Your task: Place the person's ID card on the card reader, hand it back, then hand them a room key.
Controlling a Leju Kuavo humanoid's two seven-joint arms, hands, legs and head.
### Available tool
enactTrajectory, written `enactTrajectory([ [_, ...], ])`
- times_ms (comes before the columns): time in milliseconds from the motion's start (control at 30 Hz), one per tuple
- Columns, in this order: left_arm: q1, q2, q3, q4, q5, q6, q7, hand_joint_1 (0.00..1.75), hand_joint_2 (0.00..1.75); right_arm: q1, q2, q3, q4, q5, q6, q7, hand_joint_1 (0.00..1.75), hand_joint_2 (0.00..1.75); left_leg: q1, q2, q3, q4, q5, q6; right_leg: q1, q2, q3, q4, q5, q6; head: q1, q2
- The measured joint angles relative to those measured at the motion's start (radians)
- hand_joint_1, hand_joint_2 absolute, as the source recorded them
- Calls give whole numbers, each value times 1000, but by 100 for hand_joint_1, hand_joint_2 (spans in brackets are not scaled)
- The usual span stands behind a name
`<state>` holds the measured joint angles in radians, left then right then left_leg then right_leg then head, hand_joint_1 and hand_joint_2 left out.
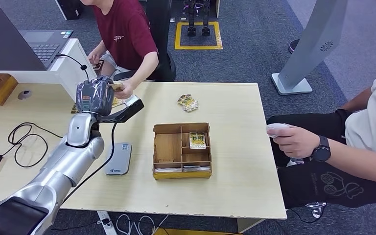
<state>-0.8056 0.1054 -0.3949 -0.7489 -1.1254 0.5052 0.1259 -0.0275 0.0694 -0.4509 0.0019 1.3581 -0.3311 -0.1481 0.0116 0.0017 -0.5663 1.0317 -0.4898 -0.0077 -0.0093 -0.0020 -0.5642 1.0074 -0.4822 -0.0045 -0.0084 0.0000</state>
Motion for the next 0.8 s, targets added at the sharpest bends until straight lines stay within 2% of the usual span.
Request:
enactTrajectory([
  [167, 0, 2, 5, 9, 0, 5, 7, 175, 175, 0, 0, 0, 0, 1, 1, 0, 0, 175, 0, 0, 0, 0, 0, 0, 0, 0, 0, 0, 0, 0, 0, 0],
  [200, 0, 3, 7, 10, 0, 5, 6, 155, 175, 0, -1, 0, 0, 1, 2, 0, 0, 175, 0, 0, 0, 0, 0, 0, 0, 0, 0, 0, 0, 0, 0, 0],
  [300, 0, 4, 15, 15, 8, 6, -3, 24, 175, 0, -2, 0, 0, 1, 5, -2, 0, 175, 0, 0, 0, 0, 0, 0, 0, 0, 0, 0, 0, 0, 0, 0],
  [333, 0, 4, 17, 16, 13, 5, -7, 0, 175, 0, -3, 0, 0, 1, 6, -3, 0, 175, 0, 0, 0, 0, 0, 0, 0, 0, 0, 0, 0, 0, 0, 0],
  [800, 1, 22, 67, 18, 54, 40, -43, 0, 175, 0, -5, 0, 0, 1, 16, 2, 0, 175, 0, 0, 0, 0, 0, 0, 0, 0, 0, 0, 0, 0, 0, 0],
])
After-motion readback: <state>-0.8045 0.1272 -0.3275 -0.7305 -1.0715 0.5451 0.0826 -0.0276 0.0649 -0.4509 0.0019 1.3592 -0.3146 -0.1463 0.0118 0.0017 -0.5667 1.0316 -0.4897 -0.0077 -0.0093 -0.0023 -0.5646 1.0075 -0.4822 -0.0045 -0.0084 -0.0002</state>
